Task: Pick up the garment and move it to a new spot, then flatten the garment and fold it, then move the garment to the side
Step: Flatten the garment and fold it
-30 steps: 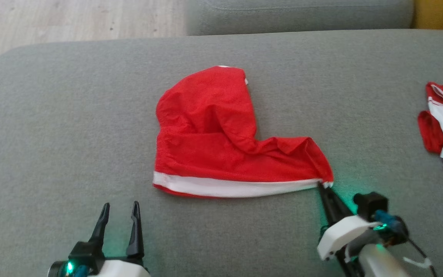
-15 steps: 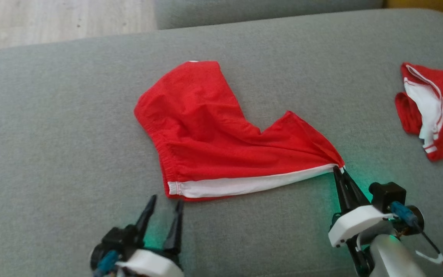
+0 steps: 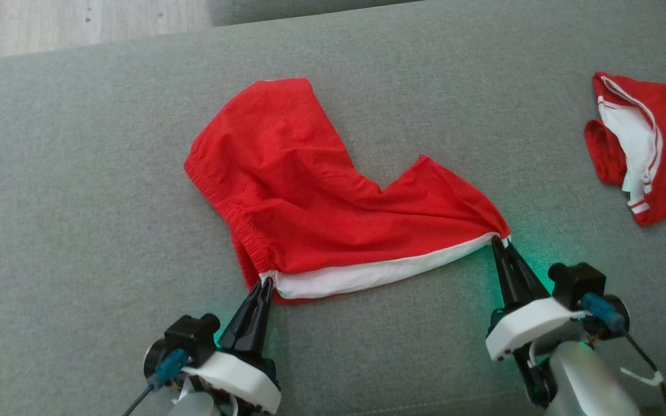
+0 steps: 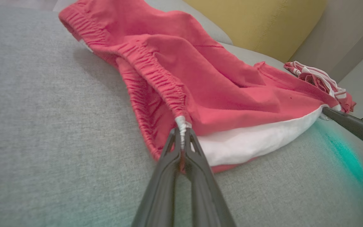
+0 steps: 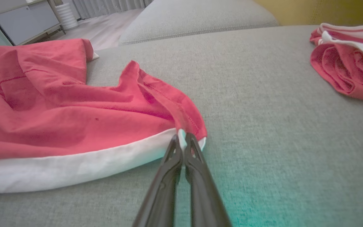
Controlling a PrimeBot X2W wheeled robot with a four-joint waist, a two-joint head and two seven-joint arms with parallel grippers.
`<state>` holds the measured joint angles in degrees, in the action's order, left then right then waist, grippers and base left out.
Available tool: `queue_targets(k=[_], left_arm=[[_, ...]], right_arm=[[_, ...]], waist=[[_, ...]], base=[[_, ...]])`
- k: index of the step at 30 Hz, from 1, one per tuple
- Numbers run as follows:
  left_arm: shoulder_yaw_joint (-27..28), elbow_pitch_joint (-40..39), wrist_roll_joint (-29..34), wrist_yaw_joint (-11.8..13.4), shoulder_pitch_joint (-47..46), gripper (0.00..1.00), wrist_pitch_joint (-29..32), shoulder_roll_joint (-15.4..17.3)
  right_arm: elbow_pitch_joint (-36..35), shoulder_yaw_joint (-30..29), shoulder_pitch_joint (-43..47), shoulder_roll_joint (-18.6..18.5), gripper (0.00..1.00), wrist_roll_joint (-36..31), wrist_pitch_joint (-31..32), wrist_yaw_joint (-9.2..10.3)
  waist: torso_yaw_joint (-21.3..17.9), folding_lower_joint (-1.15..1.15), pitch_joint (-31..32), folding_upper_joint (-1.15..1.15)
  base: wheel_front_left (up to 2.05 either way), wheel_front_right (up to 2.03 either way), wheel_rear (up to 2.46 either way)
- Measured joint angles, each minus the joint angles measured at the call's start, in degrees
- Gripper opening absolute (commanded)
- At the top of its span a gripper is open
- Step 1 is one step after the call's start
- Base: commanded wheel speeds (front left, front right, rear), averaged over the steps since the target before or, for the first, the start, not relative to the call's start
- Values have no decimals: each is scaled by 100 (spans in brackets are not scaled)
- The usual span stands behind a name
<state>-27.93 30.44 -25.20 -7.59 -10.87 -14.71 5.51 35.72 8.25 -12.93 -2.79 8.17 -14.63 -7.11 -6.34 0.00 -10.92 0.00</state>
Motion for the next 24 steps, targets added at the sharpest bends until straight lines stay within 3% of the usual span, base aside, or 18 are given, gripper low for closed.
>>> queue_targets(k=[5, 11, 17, 24], left_arm=[[16, -190, -64, 0, 1, 0, 1, 55], [237, -1259, -58, 0, -253, 0, 1, 359], [390, -2180, -120, 0, -1654, 0, 0, 1089], [411, -2091, -503, -1, -3212, 0, 261, 1455]], right_arm=[[-210, -63, -58, 0, 0, 142, 0, 0], [-1126, -105, -219, -10, 0, 520, 0, 0], [-2033, -7, -1088, -446, 0, 1276, -1, 0], [-2416, 385, -2502, -1033, 0, 1790, 141, 0]], waist=[[80, 0, 105, 0], [181, -1, 426, 0], [282, -1, 946, 0], [344, -2, 1176, 0]], base=[[0, 0, 0], [0, 0, 0], [0, 0, 0], [0, 0, 0]])
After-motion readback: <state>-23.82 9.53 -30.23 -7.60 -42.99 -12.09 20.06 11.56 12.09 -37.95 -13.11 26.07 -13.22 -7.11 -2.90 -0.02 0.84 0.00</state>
